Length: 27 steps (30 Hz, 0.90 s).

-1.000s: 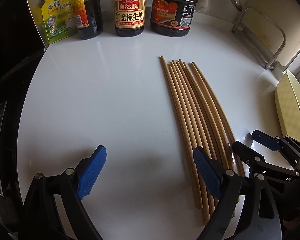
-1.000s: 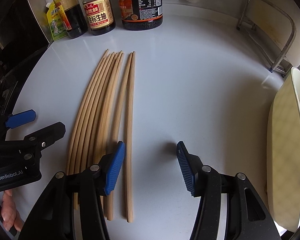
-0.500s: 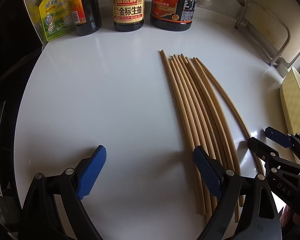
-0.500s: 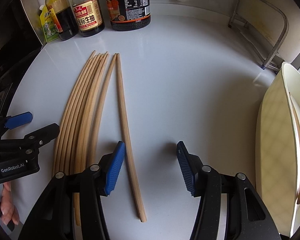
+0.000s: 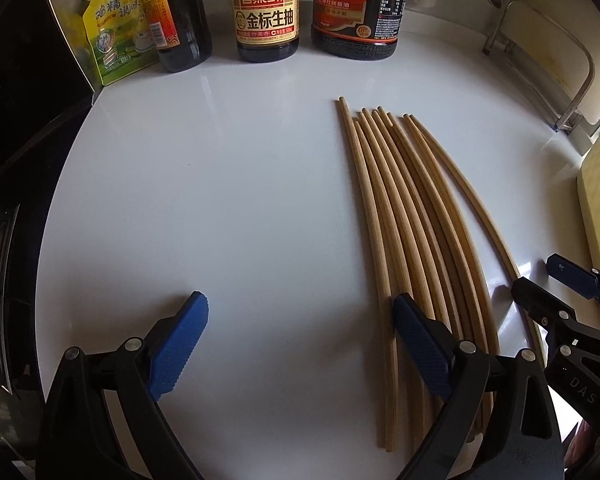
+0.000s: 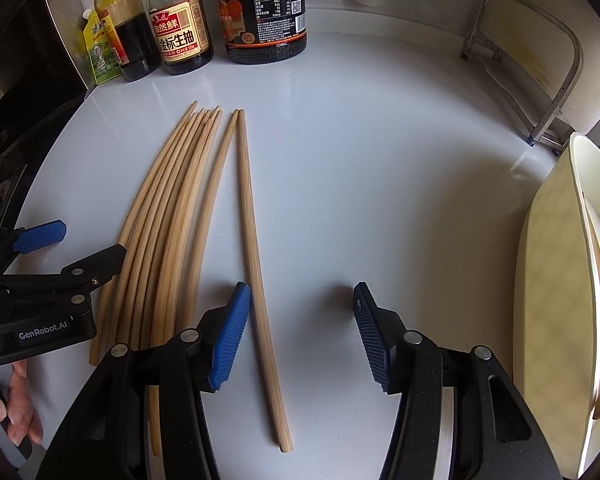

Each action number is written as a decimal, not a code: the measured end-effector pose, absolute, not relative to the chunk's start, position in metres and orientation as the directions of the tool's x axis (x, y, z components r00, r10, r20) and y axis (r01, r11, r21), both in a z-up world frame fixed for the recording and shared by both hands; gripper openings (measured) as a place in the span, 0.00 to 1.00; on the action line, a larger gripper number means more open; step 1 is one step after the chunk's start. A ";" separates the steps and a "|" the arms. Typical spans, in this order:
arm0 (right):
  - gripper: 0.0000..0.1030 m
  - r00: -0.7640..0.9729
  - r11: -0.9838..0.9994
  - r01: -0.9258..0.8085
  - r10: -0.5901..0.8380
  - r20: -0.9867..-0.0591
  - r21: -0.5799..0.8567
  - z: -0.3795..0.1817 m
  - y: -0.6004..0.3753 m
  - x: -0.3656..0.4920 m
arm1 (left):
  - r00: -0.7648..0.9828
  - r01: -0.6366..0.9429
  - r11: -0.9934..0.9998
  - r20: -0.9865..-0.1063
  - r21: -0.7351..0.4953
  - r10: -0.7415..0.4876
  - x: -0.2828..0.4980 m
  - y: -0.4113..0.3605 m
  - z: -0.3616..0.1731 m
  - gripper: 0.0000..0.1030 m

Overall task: Organize utensils
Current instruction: 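Close the left gripper on another chopstick while the right gripper grasps one too, then carry the chopstick in the left gripper over the basin while the right gripper carries its own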

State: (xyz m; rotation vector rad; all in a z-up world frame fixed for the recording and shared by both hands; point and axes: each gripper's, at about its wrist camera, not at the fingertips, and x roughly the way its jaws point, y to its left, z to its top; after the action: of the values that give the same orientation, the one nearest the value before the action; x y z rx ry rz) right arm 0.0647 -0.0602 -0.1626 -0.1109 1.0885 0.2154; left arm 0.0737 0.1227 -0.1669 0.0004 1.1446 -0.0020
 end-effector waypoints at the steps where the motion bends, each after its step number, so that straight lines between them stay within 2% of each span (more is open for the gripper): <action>1: 0.50 0.447 0.973 -0.230 0.118 -0.887 0.013 -0.163 -0.059 0.065 | 0.414 -0.001 1.000 -0.910 0.000 0.000 0.074 0.124 -0.167 0.90; 14: 0.50 0.465 0.957 -0.290 0.131 -0.876 -0.011 -0.163 -0.046 0.078 | 0.435 -0.011 1.000 -0.900 -0.001 0.004 0.096 0.123 -0.166 0.89; 17: 0.44 0.466 0.951 -0.308 0.138 -0.874 -0.014 -0.163 -0.043 0.077 | 0.445 0.019 1.000 -0.895 0.000 -0.008 0.096 0.117 -0.163 0.75; 19: 0.39 0.461 0.946 -0.323 0.142 -0.876 -0.016 -0.162 -0.039 0.078 | 0.449 0.036 0.999 -0.893 -0.003 -0.019 0.096 0.113 -0.160 0.57; 20: 0.35 0.461 0.944 -0.329 0.143 -0.876 -0.018 -0.162 -0.037 0.079 | 0.452 0.042 0.999 -0.892 -0.005 -0.023 0.095 0.111 -0.159 0.53; 22: 0.27 0.461 0.941 -0.338 0.145 -0.875 -0.022 -0.162 -0.033 0.080 | 0.458 0.053 0.999 -0.888 -0.008 -0.032 0.094 0.108 -0.157 0.33; 23: 0.23 0.461 0.939 -0.342 0.146 -0.875 -0.024 -0.162 -0.032 0.080 | 0.459 0.061 0.998 -0.888 -0.011 -0.038 0.094 0.106 -0.156 0.27; 24: 0.14 0.462 0.938 -0.345 0.143 -0.875 -0.028 -0.162 -0.031 0.080 | 0.459 0.071 0.997 -0.887 -0.015 -0.045 0.094 0.105 -0.156 0.13; 25: 0.08 0.463 0.937 -0.348 0.138 -0.875 -0.037 -0.161 -0.030 0.080 | 0.455 0.079 0.997 -0.889 -0.020 -0.054 0.093 0.104 -0.155 0.07; 27: 0.06 0.460 0.938 -0.345 0.143 -0.876 -0.028 -0.161 -0.031 0.080 | 0.451 0.080 0.996 -0.890 -0.026 -0.060 0.092 0.105 -0.155 0.07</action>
State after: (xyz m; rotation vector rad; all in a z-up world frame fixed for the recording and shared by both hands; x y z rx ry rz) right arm 0.0802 -0.0308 -0.1612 -0.2133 1.0519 0.3032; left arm 0.0916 0.1047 -0.1550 0.0207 1.0993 -0.0867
